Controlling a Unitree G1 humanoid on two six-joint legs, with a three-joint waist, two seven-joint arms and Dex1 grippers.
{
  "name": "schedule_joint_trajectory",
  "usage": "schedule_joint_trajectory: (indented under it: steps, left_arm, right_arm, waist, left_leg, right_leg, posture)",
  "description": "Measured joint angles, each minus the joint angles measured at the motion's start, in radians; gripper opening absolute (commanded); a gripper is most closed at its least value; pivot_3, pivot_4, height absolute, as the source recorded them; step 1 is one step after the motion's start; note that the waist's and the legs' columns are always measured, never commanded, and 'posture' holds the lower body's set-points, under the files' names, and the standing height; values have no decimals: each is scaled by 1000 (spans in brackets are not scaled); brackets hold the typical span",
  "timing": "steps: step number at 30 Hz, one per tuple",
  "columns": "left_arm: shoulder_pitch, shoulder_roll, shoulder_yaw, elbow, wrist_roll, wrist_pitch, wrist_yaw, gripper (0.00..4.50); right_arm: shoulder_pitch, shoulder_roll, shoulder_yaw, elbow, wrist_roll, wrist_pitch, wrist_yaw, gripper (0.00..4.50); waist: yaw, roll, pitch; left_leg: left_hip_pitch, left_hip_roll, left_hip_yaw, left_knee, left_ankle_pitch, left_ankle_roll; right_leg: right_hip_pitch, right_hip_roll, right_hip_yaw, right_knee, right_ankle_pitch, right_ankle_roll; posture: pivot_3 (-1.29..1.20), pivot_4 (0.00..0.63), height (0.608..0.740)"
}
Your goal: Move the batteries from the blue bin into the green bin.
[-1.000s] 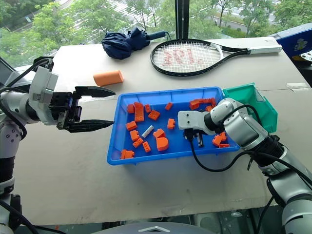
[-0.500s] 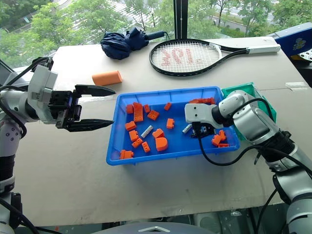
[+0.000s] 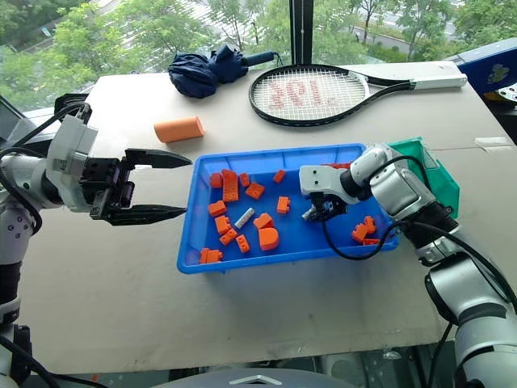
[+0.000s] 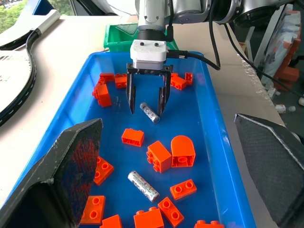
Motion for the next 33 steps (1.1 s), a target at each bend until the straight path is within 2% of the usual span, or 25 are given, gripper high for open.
schedule_joint_trajectory:
  steps: [1,4,5,14,17,20,22,28,33]
  left_arm:
    - [2,2,1,-6,0,3,1,4500]
    - [19,10,16,-25,-3,13,7,4500]
    - [20,12,19,-28,-6,17,11,4500]
    - [23,14,33,-54,-20,31,26,4500]
    - [13,11,31,-53,-20,30,26,4500]
    - [-2,-2,13,-51,-20,29,26,4500]
    - [-8,-6,8,-50,-20,29,26,4500]
    - [-47,-29,-24,-7,-8,7,15,4500]
    - [-67,-44,-48,13,3,-12,0,4500]
  right_arm:
    - [-3,1,6,10,-4,-5,8,1745]
    - [-4,2,12,37,-13,-19,40,352]
    - [-6,2,12,36,-13,-20,53,38]
    - [-7,-13,-28,-41,-6,55,53,38]
    - [-8,-78,-114,-137,30,150,32,38]
    - [-16,-183,-276,-224,54,283,-44,38]
    - [-13,-201,-300,-237,57,310,-60,38]
    - [146,-401,-456,-280,84,423,-128,38]
    - [226,-425,-486,-272,99,437,-184,38]
  waist:
    - [0,0,0]
    - [-1,0,0]
    - [-1,0,0]
    - [-1,0,0]
    - [5,1,0]
    - [9,0,0]
    - [6,0,0]
    - [15,1,1]
    - [0,1,1]
  left_leg:
    - [0,0,0,0,0,0]
    - [0,0,0,0,0,0]
    - [0,0,0,0,0,0]
    - [0,0,0,0,0,0]
    - [-1,0,-1,0,0,0]
    - [-1,0,-1,0,0,0]
    - [-1,0,-1,0,0,0]
    - [-1,0,0,-1,0,0]
    - [1,0,3,-1,0,0]
  right_leg:
    - [0,0,0,0,0,0]
    - [0,0,0,0,0,0]
    - [0,0,0,0,0,0]
    - [0,0,0,0,0,0]
    - [0,0,-1,0,0,0]
    - [0,-1,-1,-1,0,0]
    - [0,0,-1,0,0,0]
    - [0,-1,0,-1,0,0]
    - [0,0,2,2,0,0]
  posture:
    - [0,150,740]
    - [0,150,740]
    - [0,150,740]
    - [0,150,740]
    - [0,150,740]
    - [0,150,740]
    - [0,150,740]
    - [0,150,740]
    - [0,150,740]
